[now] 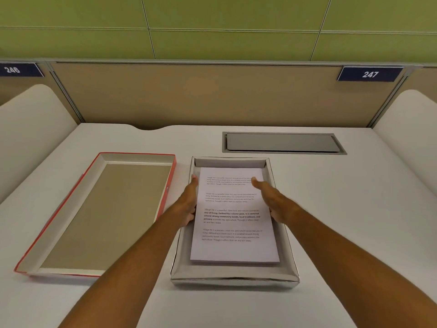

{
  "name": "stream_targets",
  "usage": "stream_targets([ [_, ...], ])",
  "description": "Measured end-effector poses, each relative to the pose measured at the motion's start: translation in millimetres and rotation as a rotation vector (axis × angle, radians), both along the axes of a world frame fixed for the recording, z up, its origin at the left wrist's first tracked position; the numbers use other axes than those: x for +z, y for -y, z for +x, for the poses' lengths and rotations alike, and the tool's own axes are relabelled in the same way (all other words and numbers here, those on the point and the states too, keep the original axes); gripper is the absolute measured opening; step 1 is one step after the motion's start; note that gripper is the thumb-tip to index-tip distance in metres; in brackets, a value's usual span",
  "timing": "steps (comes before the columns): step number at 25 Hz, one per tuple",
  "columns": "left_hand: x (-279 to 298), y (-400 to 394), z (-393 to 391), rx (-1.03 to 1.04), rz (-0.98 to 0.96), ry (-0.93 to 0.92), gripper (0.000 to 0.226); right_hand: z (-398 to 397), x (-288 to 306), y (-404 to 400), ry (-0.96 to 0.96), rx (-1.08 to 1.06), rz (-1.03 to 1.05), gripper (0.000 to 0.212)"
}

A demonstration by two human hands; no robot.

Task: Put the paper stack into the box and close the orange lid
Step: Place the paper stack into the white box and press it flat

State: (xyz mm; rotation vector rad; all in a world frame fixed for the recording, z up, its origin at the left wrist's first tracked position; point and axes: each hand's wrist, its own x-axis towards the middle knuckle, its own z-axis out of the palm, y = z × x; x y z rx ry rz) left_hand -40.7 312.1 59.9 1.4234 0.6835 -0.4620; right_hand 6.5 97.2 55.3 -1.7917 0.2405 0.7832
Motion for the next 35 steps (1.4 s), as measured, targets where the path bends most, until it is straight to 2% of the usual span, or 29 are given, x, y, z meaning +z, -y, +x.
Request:
stream_targets([
  [3, -2.4, -0.7, 7.8, 0.015, 0.021, -0.047, 0.097, 12.4, -7.1, 2.0, -0.055, -0.076, 0.057, 0.053],
  [6, -4.9, -10.6, 9.3, 0.036, -0.001, -0.088, 0.11, 14.0, -7.1, 3.7, -0.072, -0.092, 0.03, 0.05],
  [10, -7.6, -18.1, 11.3, 0.05, -0.022, -0.106, 0.117, 15.2, -4.3, 5.5, -0.073, -0.106, 0.052, 0.053],
  [13, -8.6, -19.4, 12.2, 0.044, -0.019, -0.092, 0.113, 12.8, -1.2, 2.7, -0.061, -0.101, 0.074, 0.056],
  [15, -5.8, -19.2, 9.7, 0.038, 0.002, -0.07, 0.098, 9.3, 1.1, -2.8, -0.022, -0.077, 0.063, 0.059],
  [18, -1.6, -16.2, 3.0, -0.037, 0.064, 0.01, 0.091, -1.9, 2.4, -17.7, 0.159, -0.06, -0.182, 0.073],
  [20, 1.1, -10.5, -1.8, -0.132, 0.25, 0.104, 0.076, -12.4, 4.1, -24.4, 0.378, -0.065, -0.372, 0.07],
  [23, -0.1, -0.4, -14.7, -0.169, 0.704, 0.261, 0.064, -22.4, 2.2, -29.1, 0.593, 0.033, -0.539, 0.079],
  [28, -11.5, 2.4, -38.0, -0.332, 1.211, 0.396, 0.088, -40.4, -2.4, -33.0, 0.812, 0.213, -0.761, 0.092],
  [32, -6.9, -7.9, -52.7, -0.391, 1.457, 0.456, 0.097, -52.0, -0.7, -37.3, 0.916, 0.306, -0.858, 0.099],
  [35, 1.8, -6.2, -69.4, -0.391, 1.527, 0.436, 0.1, -66.6, 2.6, -41.9, 0.956, 0.359, -0.879, 0.106],
])
